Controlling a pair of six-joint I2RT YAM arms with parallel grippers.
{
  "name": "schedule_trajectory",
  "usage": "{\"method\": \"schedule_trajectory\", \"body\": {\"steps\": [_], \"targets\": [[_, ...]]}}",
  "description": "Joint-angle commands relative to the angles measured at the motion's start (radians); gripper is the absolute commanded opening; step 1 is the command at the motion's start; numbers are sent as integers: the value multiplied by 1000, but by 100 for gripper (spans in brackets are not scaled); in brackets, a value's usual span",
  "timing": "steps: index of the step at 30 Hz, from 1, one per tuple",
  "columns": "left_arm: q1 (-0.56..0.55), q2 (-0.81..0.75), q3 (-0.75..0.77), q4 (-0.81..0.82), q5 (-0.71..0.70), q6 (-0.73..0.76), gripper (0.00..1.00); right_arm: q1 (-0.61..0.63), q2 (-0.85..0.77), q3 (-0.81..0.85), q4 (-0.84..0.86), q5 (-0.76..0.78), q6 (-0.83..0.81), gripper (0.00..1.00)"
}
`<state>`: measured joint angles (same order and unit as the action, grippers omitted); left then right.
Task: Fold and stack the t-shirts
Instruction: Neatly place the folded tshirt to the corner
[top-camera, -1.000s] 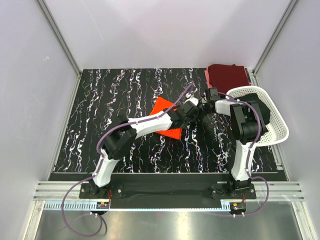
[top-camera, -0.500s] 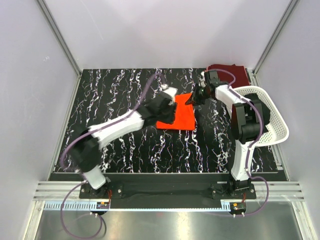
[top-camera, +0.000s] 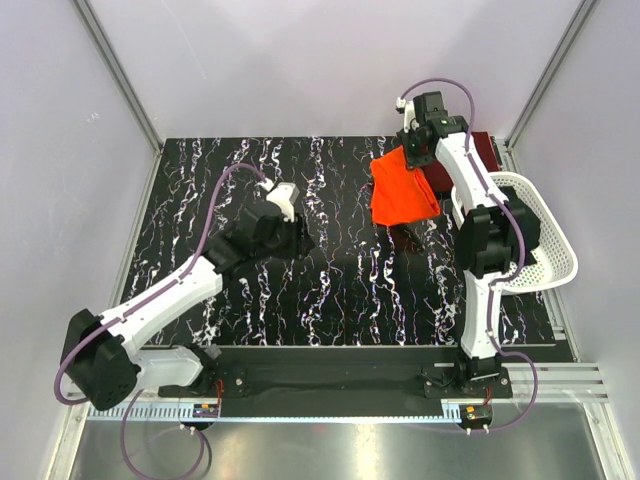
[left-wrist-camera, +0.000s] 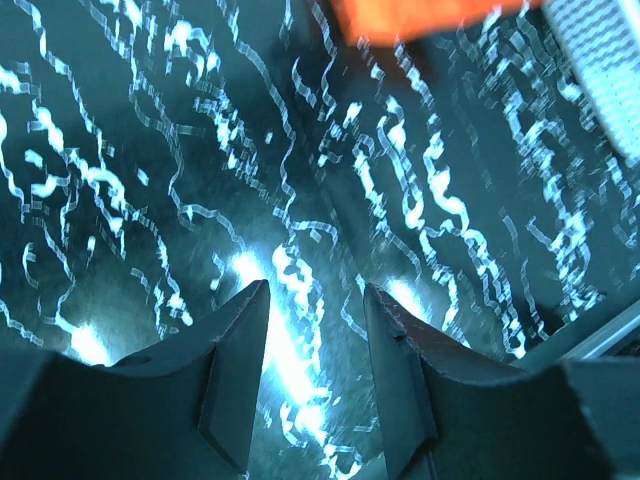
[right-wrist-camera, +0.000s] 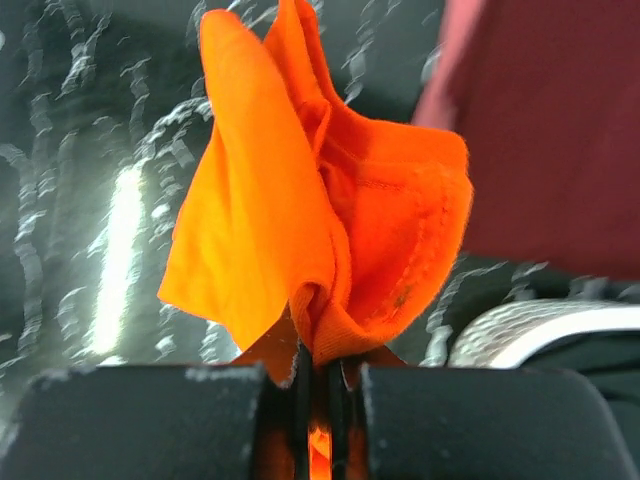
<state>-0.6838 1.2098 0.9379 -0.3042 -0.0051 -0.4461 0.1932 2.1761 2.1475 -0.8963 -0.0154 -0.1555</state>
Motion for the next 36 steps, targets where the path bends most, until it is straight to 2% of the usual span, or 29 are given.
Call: {"method": "schedule_trajectory", "body": {"steps": [1,4,13,20,36], "targets": [[18,-29,-11,17,40,15,48,-11,60,149,0,135,-165,0],[32,-36,-16,-10,50,29,48,-20,131,305,14,114,-202,0],[84,-53,7,-121,8,139,50,-40,231,462,42,215,-271,0],[125,-42,29,-171,8,173,51,-40,211,496,85,253,-326,0],[141,-23,12,-167,34,169,51,-41,94,473,50,247,-354,0]]}}
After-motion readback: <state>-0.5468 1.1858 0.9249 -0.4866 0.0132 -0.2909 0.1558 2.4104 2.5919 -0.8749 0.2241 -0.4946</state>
